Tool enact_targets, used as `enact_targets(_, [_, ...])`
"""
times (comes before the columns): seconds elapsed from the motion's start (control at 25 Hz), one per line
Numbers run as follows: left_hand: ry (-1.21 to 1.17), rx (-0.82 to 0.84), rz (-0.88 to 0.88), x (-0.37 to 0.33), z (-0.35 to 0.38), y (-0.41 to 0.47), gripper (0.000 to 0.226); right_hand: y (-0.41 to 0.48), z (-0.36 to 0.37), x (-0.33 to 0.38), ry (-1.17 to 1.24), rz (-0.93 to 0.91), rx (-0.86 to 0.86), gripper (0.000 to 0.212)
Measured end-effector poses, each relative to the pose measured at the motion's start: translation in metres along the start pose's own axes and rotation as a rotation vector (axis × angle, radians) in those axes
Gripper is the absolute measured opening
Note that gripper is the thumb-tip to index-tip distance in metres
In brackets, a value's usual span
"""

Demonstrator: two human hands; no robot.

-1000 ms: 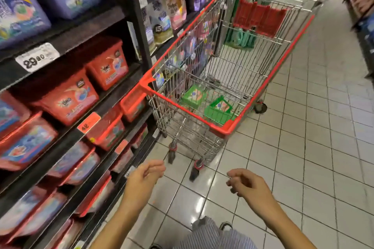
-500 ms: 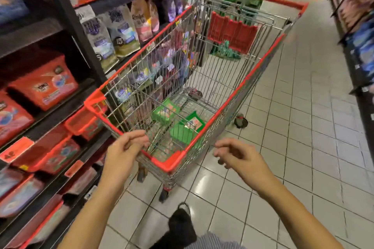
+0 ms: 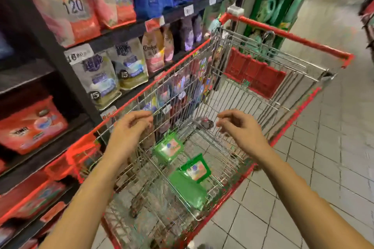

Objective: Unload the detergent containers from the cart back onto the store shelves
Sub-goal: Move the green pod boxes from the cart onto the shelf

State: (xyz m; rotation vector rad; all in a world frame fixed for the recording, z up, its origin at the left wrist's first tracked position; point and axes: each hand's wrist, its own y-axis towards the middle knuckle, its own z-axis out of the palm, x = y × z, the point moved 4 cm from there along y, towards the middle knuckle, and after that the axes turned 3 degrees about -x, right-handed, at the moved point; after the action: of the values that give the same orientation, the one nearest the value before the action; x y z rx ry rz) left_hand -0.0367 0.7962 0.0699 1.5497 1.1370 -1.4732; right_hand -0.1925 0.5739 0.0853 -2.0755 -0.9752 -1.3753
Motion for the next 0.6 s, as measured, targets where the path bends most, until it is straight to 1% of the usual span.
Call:
enact_targets(0.08, [0.016,-0.035,-0.03,-0.002,0.016,0.038,0.019,0.047,0.001,-0.007,-0.03,0.019,0.009,0.02])
enact_targets(0.2, [-0.173,-0.168,-0.114,0.013,0.054,0.084,0.009,0.118,0.017,-0.029,-0.053,0.052,0.055,0.019])
enact_targets(0.32, [-0.202,-0.263,-0.226,0.051,0.105,0.125,0.013,0.187,0.055,-0.065,-0.06,0.096,0.121,0.015])
enact_targets(0.4, [-0.207,-0.375,-0.343,0.088,0.123,0.147,0.013,0.224,0.082,-0.095,-0.09,0.123,0.204,0.013])
enact_targets(0.44, [-0.186,-0.428,-0.408,0.11,0.128,0.157,0.018,0.242,0.095,-0.114,-0.123,0.135,0.268,0.011])
enact_targets(0.48, [-0.167,-0.448,-0.472,0.132,0.132,0.163,0.025,0.255,0.106,-0.133,-0.165,0.15,0.34,0.012])
enact_targets(0.56, [-0.139,-0.421,-0.624,0.18,0.139,0.169,0.04,0.275,0.127,-0.172,-0.275,0.189,0.501,0.019])
enact_targets(0.6, [-0.112,-0.426,-0.705,0.201,0.141,0.168,0.041,0.282,0.137,-0.19,-0.31,0.199,0.564,0.023])
